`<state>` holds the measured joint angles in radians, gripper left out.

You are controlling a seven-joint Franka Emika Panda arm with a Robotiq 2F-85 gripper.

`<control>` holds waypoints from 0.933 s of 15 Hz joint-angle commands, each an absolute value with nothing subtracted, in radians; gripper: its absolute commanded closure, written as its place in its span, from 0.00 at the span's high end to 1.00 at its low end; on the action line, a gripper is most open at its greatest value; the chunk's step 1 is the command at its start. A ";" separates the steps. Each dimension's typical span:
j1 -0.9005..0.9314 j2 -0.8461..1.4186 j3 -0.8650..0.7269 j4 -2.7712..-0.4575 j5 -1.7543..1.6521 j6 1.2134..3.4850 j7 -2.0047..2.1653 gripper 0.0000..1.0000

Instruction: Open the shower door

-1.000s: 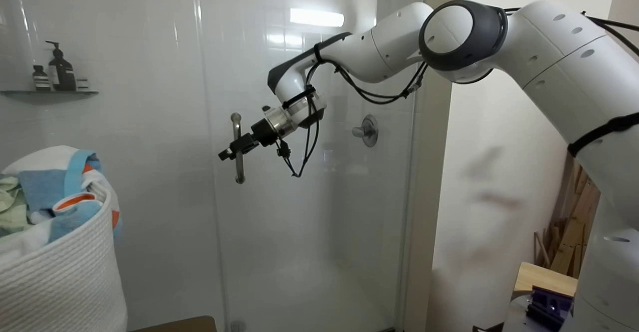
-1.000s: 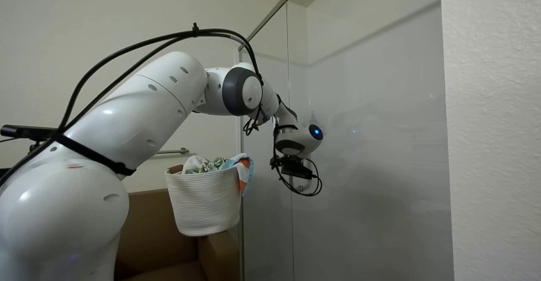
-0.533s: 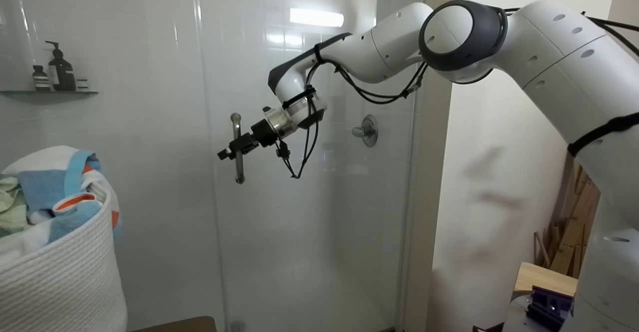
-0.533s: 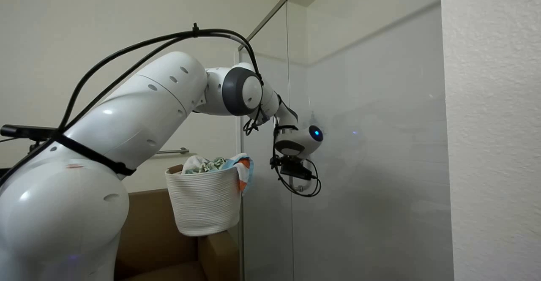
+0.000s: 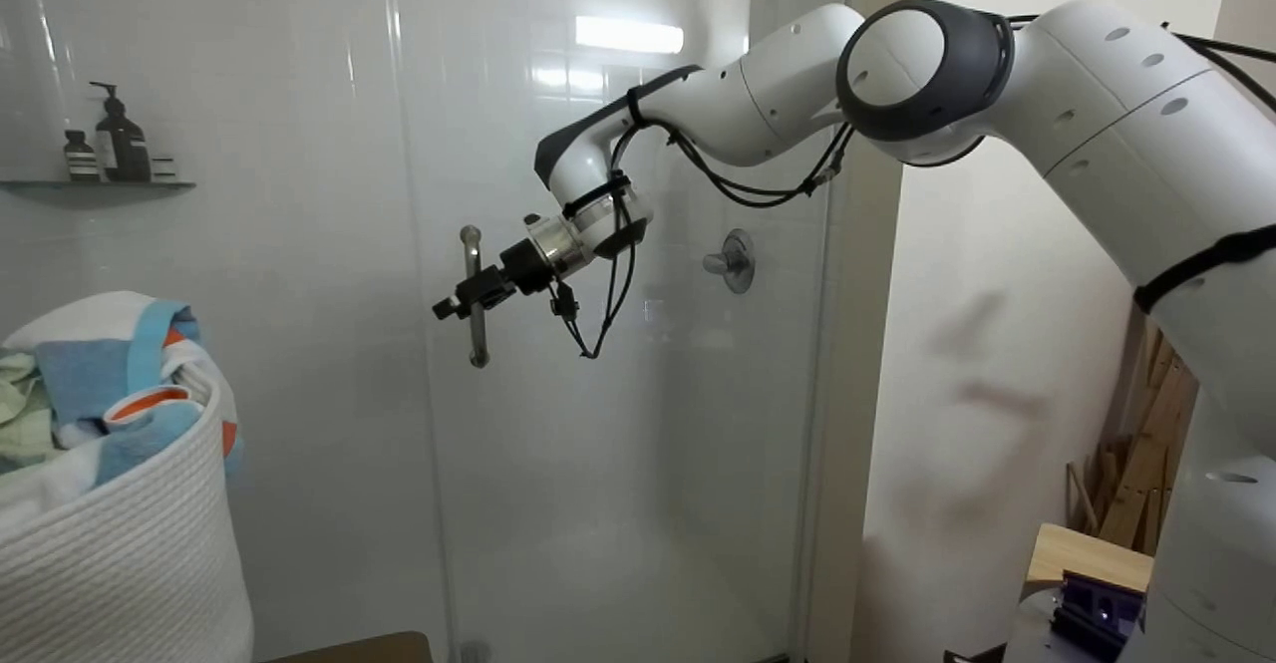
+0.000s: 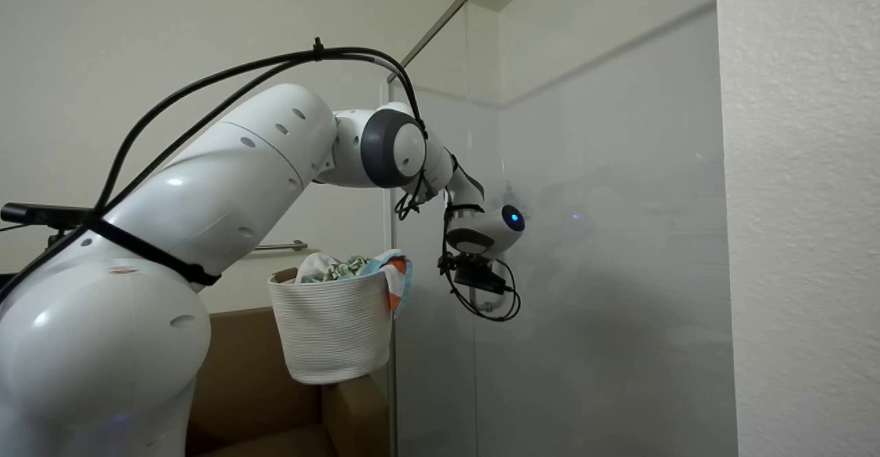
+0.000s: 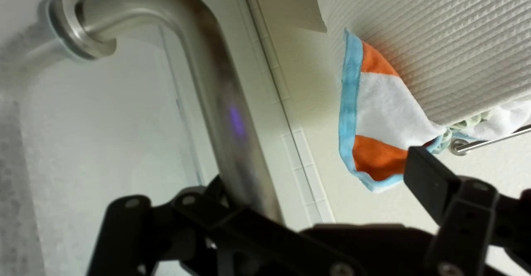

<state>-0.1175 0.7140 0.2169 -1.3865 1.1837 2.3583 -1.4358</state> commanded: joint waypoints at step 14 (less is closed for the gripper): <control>-0.099 0.561 0.234 -1.666 1.396 2.257 -1.573 1.00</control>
